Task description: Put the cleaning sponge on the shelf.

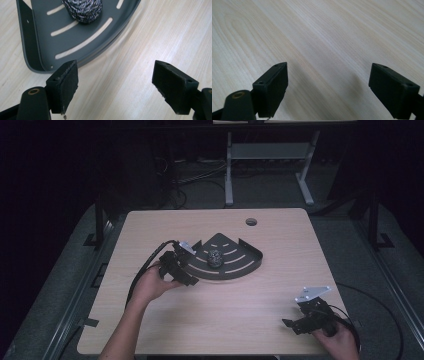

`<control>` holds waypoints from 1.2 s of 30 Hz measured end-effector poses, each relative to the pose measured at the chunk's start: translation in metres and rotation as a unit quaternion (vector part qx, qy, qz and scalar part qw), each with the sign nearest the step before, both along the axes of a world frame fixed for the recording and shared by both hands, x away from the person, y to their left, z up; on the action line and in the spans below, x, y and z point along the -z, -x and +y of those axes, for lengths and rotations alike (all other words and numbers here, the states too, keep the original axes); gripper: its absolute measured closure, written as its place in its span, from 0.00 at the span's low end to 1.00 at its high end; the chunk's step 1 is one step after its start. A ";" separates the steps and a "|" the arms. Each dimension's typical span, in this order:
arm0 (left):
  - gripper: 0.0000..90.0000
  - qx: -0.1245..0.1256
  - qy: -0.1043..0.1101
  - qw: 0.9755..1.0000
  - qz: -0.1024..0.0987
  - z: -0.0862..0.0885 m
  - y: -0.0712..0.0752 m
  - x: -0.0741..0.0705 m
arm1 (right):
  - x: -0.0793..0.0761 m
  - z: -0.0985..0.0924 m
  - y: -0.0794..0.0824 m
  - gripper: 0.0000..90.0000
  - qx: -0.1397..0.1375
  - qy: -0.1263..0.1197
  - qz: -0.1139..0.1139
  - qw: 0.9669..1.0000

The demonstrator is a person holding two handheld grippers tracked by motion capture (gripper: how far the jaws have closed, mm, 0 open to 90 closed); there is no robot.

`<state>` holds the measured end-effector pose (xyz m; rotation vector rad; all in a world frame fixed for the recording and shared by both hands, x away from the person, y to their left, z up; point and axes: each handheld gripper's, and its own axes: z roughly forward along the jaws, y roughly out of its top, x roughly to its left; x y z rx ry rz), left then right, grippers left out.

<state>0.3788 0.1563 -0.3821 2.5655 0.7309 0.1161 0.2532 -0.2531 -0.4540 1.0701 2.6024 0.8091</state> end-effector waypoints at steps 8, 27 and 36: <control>0.22 -0.005 0.005 1.000 -0.008 0.006 0.010 0.001 | 0.001 -0.001 0.000 0.17 0.002 -0.001 0.003 1.000; 0.23 -0.015 0.010 1.000 -0.017 0.023 0.028 0.006 | 0.003 -0.003 0.000 0.17 0.008 -0.005 0.009 1.000; 0.22 -0.023 0.013 0.999 -0.022 0.033 0.036 0.007 | 0.004 -0.002 -0.001 0.17 0.010 -0.004 0.014 1.000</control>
